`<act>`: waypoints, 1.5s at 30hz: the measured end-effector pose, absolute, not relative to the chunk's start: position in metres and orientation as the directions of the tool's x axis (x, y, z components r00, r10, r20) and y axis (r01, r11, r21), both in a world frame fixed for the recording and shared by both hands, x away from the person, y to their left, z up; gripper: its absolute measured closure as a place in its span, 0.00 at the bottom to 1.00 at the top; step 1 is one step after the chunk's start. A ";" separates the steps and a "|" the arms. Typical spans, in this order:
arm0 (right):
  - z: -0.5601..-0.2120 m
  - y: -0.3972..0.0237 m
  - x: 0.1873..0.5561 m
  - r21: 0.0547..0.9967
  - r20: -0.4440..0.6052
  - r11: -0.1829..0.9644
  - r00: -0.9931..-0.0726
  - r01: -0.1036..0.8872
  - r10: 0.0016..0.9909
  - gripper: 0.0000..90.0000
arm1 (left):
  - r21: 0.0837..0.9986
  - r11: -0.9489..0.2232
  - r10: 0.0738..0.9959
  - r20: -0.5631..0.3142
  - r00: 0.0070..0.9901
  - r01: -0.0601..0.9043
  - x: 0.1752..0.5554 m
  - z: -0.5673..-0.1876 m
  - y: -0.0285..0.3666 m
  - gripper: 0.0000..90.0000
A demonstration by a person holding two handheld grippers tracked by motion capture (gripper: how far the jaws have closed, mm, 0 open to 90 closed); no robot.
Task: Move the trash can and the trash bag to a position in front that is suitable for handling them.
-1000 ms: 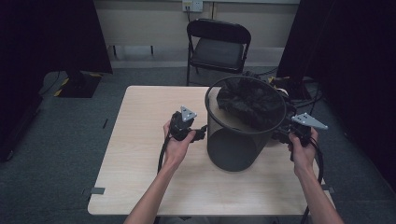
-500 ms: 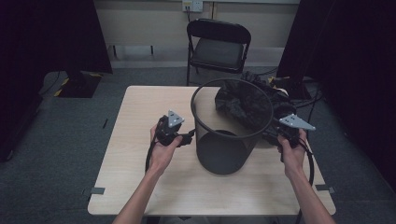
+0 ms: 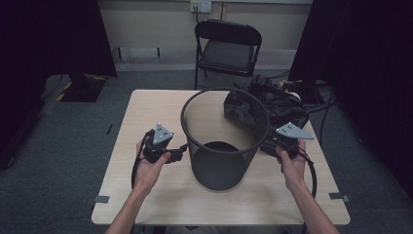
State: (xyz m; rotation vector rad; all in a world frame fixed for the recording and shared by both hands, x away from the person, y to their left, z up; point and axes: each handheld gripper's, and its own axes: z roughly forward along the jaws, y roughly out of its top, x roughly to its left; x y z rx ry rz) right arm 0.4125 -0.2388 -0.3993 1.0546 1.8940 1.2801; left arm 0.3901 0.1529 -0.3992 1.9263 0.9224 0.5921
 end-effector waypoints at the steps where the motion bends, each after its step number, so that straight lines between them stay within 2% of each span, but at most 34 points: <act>1: -0.399 -0.236 0.412 0.938 -0.057 0.217 -0.496 0.271 0.866 0.48 | 0.878 -0.314 0.792 0.032 0.609 0.361 0.388 -0.400 0.157 0.37; 5: -0.400 -0.225 0.408 0.938 -0.046 0.217 -0.524 0.269 0.850 0.45 | 0.889 -0.279 0.802 0.009 0.597 0.362 0.378 -0.399 0.174 0.34; 19: -0.405 -0.177 0.404 0.946 0.018 0.181 -0.600 0.270 0.800 0.41 | 0.885 -0.291 0.835 0.050 0.548 0.363 0.355 -0.396 0.228 0.29; 25: -0.406 -0.152 0.406 0.944 0.011 0.192 -0.608 0.267 0.794 0.42 | 0.899 -0.222 0.869 0.007 0.494 0.377 0.353 -0.401 0.248 0.29; 29: -0.405 -0.139 0.409 0.944 0.005 0.199 -0.616 0.263 0.788 0.42 | 0.894 -0.234 0.881 0.029 0.471 0.383 0.355 -0.400 0.256 0.31; 37: -0.406 -0.129 0.413 0.944 0.030 0.176 -0.604 0.280 0.797 0.40 | 0.895 -0.191 0.907 0.004 0.421 0.403 0.355 -0.406 0.259 0.33; 40: -0.406 -0.130 0.414 0.943 0.006 0.194 -0.596 0.271 0.803 0.28 | 0.894 -0.170 0.912 -0.017 0.410 0.415 0.355 -0.411 0.259 0.33; 42: -0.404 -0.134 0.414 0.934 -0.020 0.229 -0.599 0.274 0.800 0.15 | 0.879 -0.153 0.920 -0.040 0.391 0.452 0.356 -0.417 0.260 0.25; 45: -0.405 -0.144 0.412 0.922 -0.022 0.255 -0.618 0.290 0.786 0.14 | 0.866 -0.147 0.917 -0.061 0.394 0.477 0.355 -0.430 0.260 0.23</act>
